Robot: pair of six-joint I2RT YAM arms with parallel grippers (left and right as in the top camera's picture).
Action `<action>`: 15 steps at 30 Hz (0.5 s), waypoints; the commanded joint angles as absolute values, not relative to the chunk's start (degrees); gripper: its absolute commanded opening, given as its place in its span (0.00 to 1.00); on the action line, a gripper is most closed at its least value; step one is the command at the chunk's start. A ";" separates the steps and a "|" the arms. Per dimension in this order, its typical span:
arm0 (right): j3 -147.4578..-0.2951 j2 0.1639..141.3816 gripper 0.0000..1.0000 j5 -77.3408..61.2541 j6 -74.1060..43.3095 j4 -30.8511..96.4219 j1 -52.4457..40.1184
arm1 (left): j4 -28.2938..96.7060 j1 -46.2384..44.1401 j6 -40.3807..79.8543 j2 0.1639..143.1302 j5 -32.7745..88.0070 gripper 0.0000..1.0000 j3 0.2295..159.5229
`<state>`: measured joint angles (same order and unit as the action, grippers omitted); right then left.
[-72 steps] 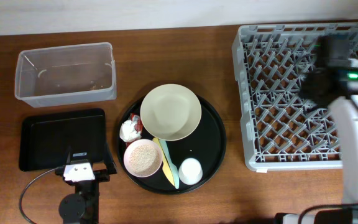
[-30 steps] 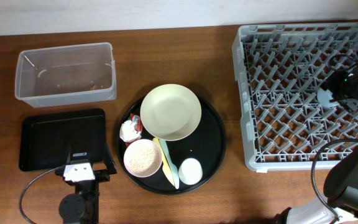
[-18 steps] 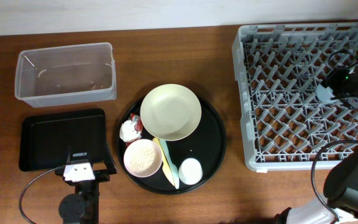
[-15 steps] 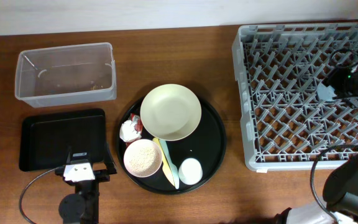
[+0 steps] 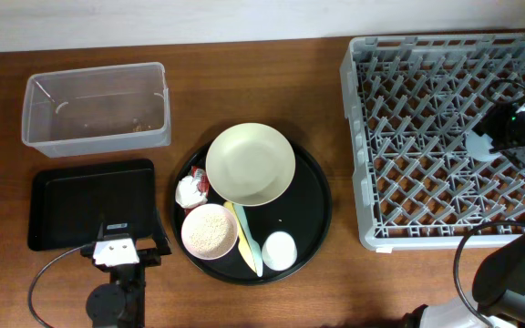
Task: Sort waste into correct bins and load items into the dishwasher rack
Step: 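Lower the cup into the rack and open the right gripper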
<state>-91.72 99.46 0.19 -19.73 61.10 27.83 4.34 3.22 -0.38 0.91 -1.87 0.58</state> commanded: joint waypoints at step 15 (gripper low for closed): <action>-92.90 103.74 0.68 3.92 -21.47 59.31 28.27 | 4.80 3.14 -0.84 0.67 -1.21 0.99 0.54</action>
